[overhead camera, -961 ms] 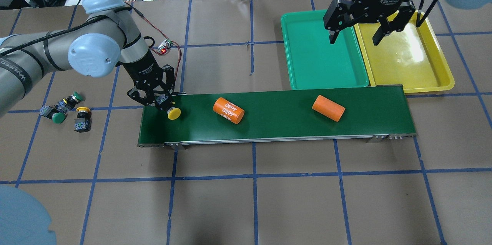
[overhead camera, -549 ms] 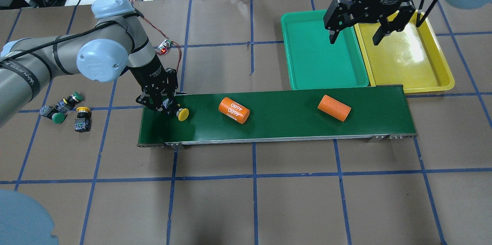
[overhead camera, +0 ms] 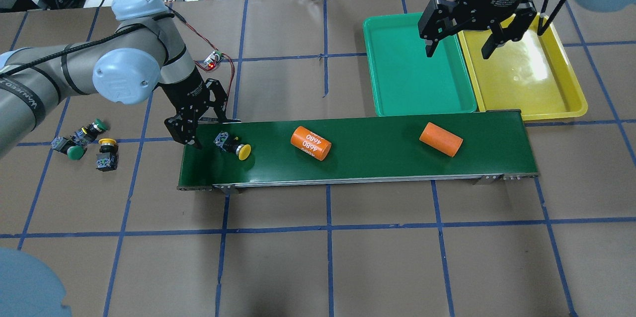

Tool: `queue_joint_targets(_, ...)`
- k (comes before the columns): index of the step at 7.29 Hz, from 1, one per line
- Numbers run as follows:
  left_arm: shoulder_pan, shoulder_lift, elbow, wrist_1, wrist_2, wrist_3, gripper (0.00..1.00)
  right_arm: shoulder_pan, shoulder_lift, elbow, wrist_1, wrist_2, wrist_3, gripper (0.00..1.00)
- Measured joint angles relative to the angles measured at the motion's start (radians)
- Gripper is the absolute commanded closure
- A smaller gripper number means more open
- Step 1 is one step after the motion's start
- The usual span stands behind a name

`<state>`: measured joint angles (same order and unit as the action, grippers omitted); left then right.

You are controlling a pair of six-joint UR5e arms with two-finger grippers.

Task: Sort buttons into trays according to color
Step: 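Set the yellow-capped button on the belt and open the left gripper, then return the left gripper to the pile and grasp another yellow-capped button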

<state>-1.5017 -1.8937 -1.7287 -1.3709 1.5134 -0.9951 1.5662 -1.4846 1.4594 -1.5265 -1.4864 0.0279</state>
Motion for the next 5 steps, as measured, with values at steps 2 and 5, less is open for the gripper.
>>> queue_joint_targets(2,0.087,0.004,0.016,0.004,0.023,0.187,0.00,0.000,0.000,0.000,0.000,-0.001,-0.002,0.00)
queue_joint_targets(5,0.359,-0.026,0.003,0.083,0.046,0.744,0.00,0.001,0.000,0.001,0.000,-0.007,-0.002,0.00)
